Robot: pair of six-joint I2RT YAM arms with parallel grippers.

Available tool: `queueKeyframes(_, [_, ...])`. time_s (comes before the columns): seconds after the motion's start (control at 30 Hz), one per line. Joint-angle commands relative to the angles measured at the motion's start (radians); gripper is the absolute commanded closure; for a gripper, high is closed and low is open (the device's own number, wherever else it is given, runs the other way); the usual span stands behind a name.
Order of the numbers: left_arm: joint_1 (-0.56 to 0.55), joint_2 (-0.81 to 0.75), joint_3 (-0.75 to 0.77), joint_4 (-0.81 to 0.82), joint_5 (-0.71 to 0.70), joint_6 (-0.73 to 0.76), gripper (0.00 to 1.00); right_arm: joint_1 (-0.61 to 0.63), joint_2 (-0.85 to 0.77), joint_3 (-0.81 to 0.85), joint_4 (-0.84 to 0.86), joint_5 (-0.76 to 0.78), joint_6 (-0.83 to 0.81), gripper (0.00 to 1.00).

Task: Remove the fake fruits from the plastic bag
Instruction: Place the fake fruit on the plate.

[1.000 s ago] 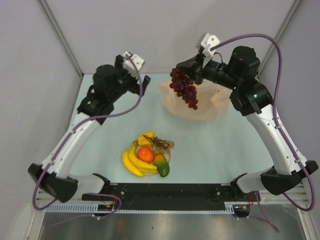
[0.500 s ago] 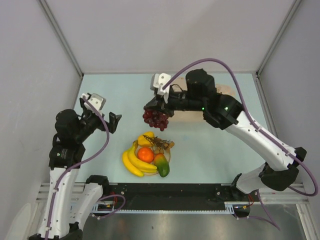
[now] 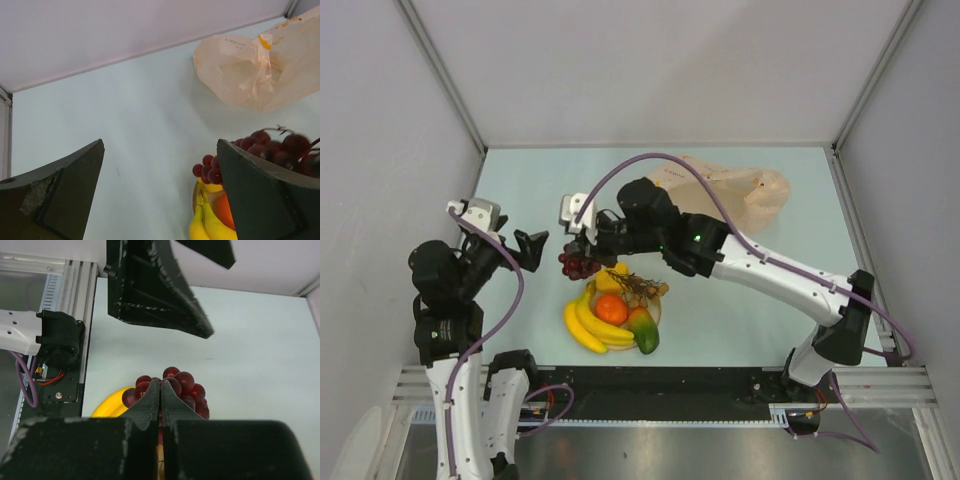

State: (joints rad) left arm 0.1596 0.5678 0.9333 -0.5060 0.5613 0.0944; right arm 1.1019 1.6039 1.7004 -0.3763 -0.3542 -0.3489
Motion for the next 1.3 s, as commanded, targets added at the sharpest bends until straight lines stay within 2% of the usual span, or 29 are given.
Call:
queueKeyframes(0.0, [0.061,-0.036,-0.008,0.064,0.061,-0.073,0.0,0.03,0.071,0.068,0.085,0.053,-0.029,1.0])
queueKeyframes(0.2, [0.069,-0.06,-0.005,0.053,0.075,-0.074,0.0,0.044,0.148,0.088,0.122,0.184,-0.055,1.0])
queueKeyframes(0.77, [0.069,-0.04,-0.016,0.11,0.132,-0.125,0.0,0.061,0.165,0.068,0.108,0.19,-0.082,1.0])
queueKeyframes(1.27, [0.07,-0.045,-0.054,0.126,0.134,-0.131,0.0,0.065,0.102,-0.099,0.086,0.19,-0.088,1.0])
